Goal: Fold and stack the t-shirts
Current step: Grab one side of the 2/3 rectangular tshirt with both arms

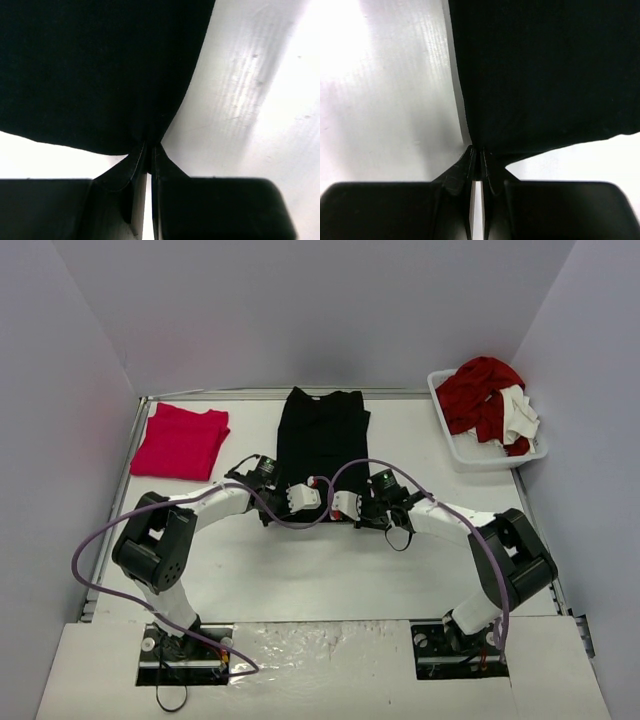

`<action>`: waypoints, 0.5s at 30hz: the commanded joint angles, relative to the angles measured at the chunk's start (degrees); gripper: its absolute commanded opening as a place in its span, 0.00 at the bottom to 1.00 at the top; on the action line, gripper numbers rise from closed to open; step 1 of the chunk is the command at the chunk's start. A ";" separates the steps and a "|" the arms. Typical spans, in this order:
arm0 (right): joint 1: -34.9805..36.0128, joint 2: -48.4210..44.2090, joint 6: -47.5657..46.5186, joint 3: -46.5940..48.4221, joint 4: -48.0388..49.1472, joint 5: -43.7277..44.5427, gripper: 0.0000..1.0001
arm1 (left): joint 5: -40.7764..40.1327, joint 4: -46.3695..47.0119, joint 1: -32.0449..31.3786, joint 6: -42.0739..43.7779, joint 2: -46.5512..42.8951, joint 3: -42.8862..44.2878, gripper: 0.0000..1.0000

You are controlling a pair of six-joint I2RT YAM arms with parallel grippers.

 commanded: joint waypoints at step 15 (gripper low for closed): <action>-0.53 -11.46 3.10 10.47 -36.23 -16.34 0.00 | 18.94 -35.55 -1.68 10.21 -9.90 5.94 0.02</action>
